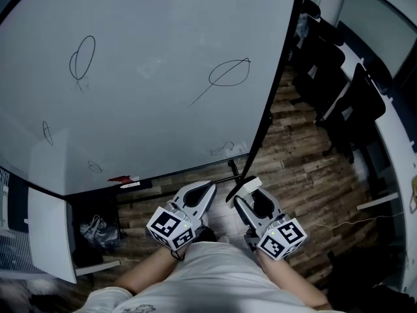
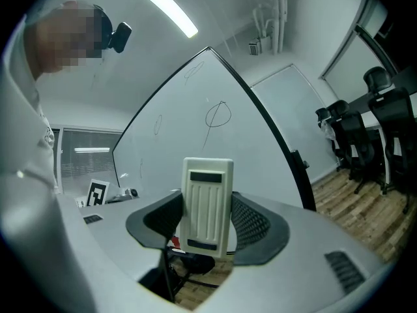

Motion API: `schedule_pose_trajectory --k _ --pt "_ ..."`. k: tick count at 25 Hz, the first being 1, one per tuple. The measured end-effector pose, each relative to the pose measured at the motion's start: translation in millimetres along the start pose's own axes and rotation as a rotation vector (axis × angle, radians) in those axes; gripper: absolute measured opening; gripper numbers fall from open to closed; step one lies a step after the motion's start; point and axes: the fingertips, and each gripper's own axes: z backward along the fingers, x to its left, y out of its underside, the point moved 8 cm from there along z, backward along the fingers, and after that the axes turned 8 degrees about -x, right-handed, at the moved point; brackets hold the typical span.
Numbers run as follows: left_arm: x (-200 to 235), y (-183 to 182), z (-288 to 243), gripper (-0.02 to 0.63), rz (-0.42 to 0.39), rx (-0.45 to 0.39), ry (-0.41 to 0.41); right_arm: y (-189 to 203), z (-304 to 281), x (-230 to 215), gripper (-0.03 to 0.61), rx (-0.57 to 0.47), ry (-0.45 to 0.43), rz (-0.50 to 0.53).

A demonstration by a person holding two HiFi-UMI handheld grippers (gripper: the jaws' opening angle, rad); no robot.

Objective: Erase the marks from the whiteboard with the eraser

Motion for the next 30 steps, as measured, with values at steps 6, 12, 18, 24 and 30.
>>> schedule_pose_trajectory --k 6,12,18,24,30 --pt "26.4 2.1 -12.0 0.006 -0.001 0.019 -0.013 6.1 -37.0 -24.4 0.241 0.014 0.022 -0.068" --pt "53.1 6.0 -21.7 0.006 -0.058 0.05 -0.02 3.4 -74.9 -43.5 0.241 0.001 0.041 -0.083" --pt "80.5 14.0 -35.6 0.006 -0.045 0.071 -0.034 19.1 -110.7 -71.4 0.241 0.03 0.079 -0.076" --pt "96.8 20.0 -41.4 0.006 -0.029 0.094 -0.031 44.3 -135.5 -92.8 0.241 0.056 0.107 -0.125" --pt "108.2 25.6 -46.0 0.006 -0.034 0.102 -0.027 69.6 -155.0 -119.6 0.241 0.082 0.152 -0.114"
